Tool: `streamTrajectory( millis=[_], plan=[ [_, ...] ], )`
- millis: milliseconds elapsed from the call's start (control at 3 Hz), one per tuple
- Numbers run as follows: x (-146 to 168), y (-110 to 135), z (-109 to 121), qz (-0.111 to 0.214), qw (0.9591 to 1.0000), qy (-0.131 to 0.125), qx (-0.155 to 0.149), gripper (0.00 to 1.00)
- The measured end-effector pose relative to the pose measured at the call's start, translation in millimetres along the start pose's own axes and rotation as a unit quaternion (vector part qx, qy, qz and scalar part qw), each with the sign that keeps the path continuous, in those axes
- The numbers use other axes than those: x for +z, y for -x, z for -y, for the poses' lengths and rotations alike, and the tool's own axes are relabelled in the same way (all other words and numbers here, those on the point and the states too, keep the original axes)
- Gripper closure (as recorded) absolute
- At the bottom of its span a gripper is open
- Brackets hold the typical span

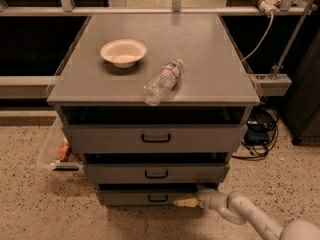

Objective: Open bottom drawer

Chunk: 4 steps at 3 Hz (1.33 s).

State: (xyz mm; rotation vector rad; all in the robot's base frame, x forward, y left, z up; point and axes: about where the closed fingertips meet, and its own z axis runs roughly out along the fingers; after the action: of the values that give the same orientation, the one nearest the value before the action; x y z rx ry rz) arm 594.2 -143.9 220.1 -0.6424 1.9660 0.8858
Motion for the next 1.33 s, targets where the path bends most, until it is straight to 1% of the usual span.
streamTrajectory(
  millis=[1000,1333],
  plan=[
    [3.8,2.6,-3.9,-0.009,0.9999,0.008,0.010,0.00],
    [5.0,4.8,-0.6,-0.019,0.9996,0.010,0.016,0.00]
  ],
)
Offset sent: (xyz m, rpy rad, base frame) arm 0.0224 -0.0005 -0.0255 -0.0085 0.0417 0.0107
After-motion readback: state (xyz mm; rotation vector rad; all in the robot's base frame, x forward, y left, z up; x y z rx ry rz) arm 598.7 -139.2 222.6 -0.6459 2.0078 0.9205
